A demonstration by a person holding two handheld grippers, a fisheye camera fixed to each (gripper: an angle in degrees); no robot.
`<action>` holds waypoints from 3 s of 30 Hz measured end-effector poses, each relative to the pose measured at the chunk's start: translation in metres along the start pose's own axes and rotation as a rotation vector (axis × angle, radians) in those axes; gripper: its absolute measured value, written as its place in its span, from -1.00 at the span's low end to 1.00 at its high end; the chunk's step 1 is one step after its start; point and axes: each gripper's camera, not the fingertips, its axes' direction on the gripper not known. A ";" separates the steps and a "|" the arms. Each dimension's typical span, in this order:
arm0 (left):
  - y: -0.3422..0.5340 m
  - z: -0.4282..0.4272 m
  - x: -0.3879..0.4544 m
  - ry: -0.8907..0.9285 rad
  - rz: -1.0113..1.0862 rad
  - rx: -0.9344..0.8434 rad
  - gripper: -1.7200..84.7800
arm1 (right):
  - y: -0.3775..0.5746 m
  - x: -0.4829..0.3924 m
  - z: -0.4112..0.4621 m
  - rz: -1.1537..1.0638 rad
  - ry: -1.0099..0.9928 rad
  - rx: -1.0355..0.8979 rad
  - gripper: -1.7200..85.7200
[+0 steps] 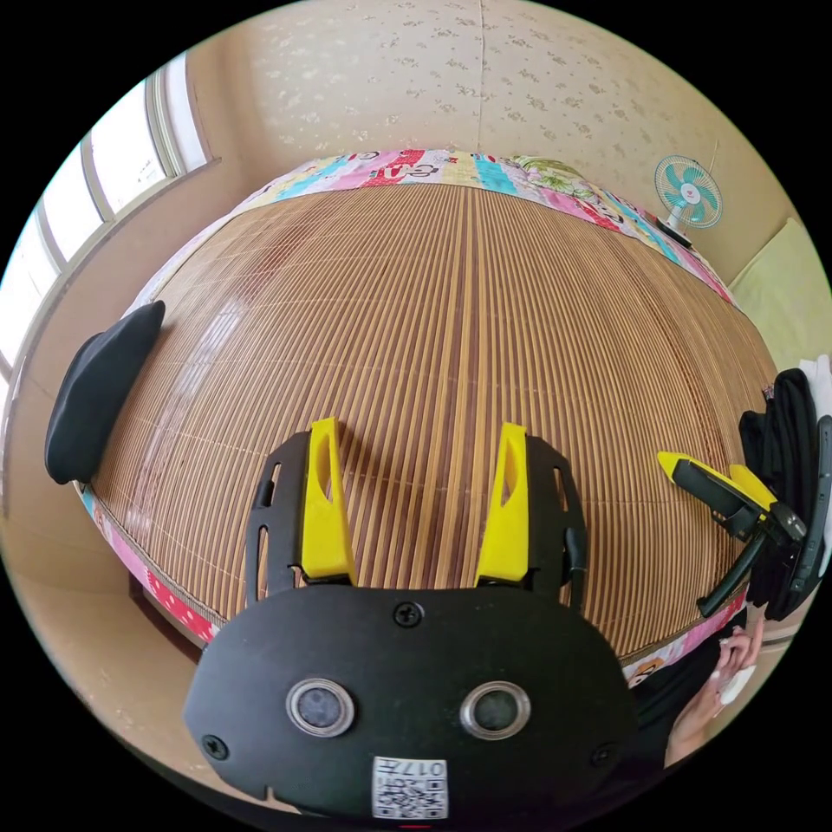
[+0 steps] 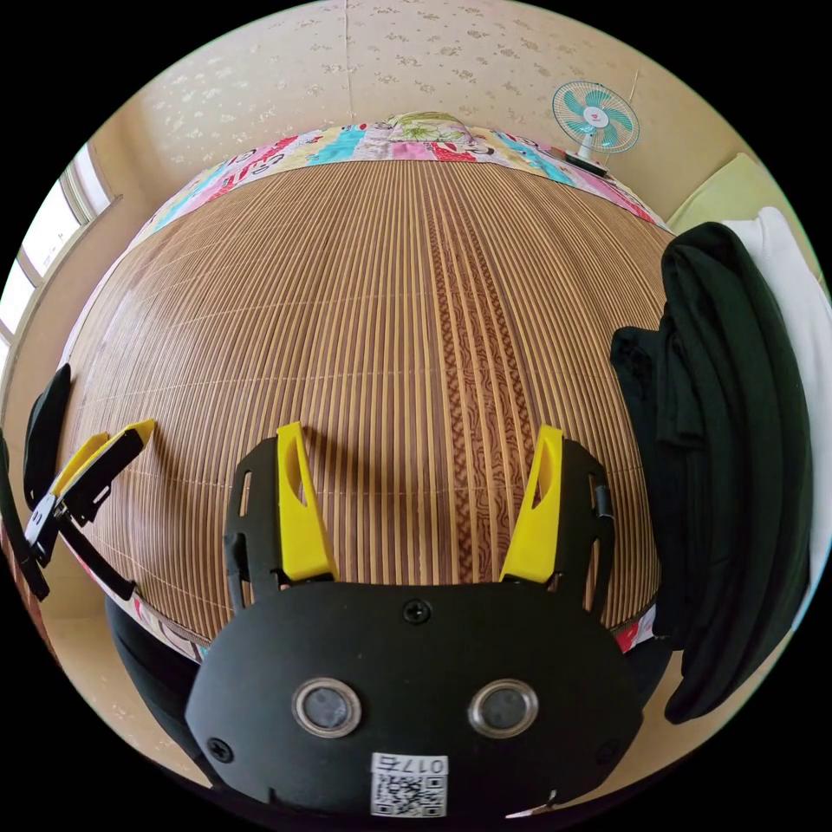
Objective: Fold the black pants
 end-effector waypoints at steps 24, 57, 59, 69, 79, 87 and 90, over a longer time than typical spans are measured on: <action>0.011 -0.009 -0.033 -0.015 0.002 0.000 -0.40 | 0.009 0.011 -0.021 0.001 0.003 -0.001 -0.20; 0.013 -0.031 -0.049 -0.014 0.004 0.001 -0.40 | 0.016 0.022 -0.041 0.003 0.007 -0.001 -0.19; 0.013 -0.032 -0.050 -0.015 0.004 0.001 -0.40 | 0.016 0.022 -0.041 0.003 0.009 -0.007 -0.19; 0.012 -0.036 -0.049 -0.015 0.003 0.001 -0.41 | 0.017 0.023 -0.043 0.004 0.006 -0.011 -0.19; 0.011 -0.038 -0.048 -0.016 0.002 0.001 -0.41 | 0.018 0.023 -0.045 0.001 0.007 -0.013 -0.19; 0.011 -0.039 -0.048 -0.016 0.001 0.000 -0.41 | 0.018 0.022 -0.045 -0.003 0.011 -0.015 -0.18; 0.011 -0.039 -0.047 -0.017 0.000 0.000 -0.41 | 0.017 0.022 -0.045 -0.004 0.010 -0.017 -0.17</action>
